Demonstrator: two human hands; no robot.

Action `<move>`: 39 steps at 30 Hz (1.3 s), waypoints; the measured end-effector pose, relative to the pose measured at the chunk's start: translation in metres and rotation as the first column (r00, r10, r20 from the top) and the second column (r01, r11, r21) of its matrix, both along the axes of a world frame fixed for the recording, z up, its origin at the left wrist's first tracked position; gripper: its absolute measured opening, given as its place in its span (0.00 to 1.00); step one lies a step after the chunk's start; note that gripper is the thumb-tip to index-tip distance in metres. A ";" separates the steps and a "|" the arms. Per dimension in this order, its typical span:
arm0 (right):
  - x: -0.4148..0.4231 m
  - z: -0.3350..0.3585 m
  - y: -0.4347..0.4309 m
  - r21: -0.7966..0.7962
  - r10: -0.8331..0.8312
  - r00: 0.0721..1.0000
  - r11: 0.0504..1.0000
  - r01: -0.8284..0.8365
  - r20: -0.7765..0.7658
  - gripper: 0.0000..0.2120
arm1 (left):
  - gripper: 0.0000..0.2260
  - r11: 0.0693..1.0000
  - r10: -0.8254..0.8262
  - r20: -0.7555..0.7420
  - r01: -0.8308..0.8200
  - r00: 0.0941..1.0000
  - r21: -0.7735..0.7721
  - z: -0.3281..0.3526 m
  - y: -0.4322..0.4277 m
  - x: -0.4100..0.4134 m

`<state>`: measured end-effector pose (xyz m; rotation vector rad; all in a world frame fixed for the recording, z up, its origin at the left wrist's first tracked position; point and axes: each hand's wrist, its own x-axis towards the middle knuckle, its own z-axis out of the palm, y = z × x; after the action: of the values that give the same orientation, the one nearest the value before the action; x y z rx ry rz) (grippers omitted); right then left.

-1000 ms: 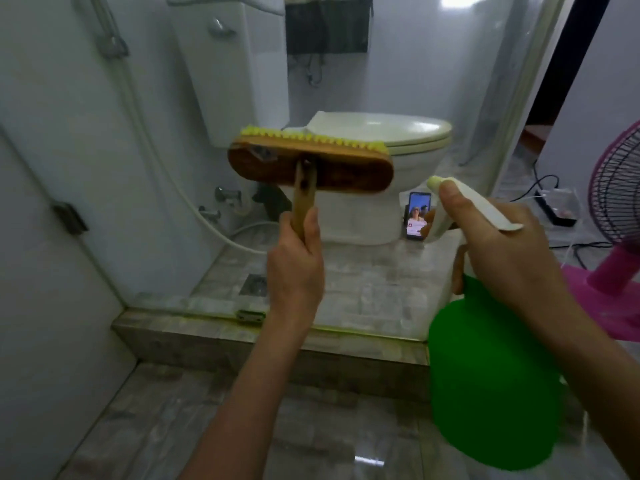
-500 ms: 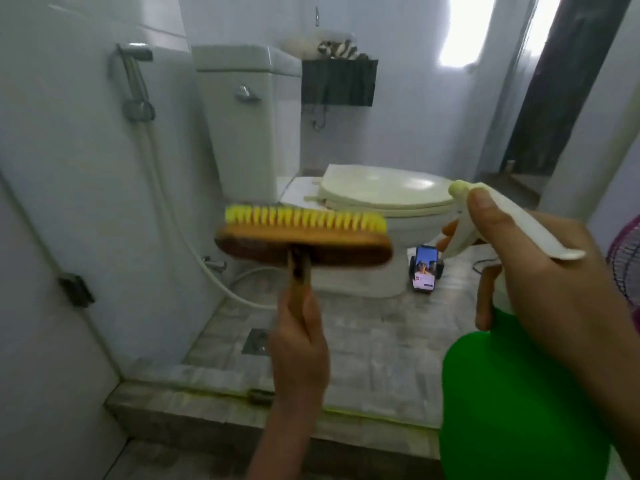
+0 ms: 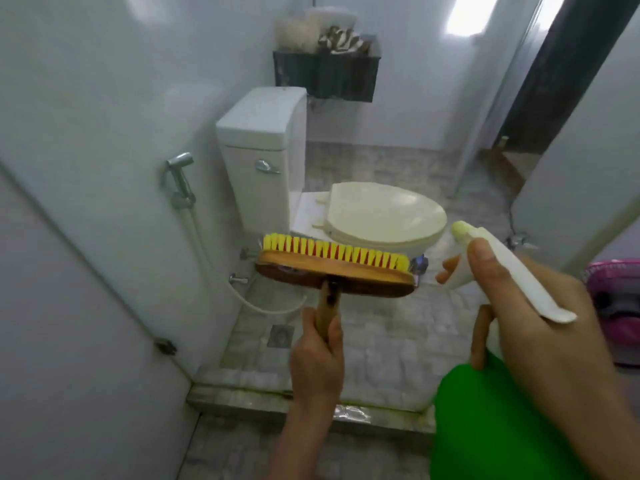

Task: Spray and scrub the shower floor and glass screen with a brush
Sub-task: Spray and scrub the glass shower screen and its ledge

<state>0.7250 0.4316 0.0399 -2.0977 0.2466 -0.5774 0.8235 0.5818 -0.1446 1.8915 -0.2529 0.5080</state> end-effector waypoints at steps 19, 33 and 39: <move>-0.006 0.276 0.031 0.170 -0.175 0.984 0.971 0.168 0.028 0.15 | 0.33 0.992 -0.123 -0.022 0.123 0.992 0.016 0.287 0.010 0.004; -0.012 0.379 0.037 0.055 -0.272 0.960 0.962 0.269 0.064 0.27 | 0.25 0.988 -0.111 0.009 0.109 0.994 0.111 0.395 0.009 0.000; -0.007 0.415 0.039 0.082 -0.288 0.948 0.957 0.279 0.137 0.25 | 0.19 0.994 -0.023 0.264 0.050 0.964 -0.095 0.519 -0.005 0.045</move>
<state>0.7177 0.4707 0.4548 -1.9620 0.4807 -0.8813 0.8684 0.5768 0.3740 1.7168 -0.4271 0.7342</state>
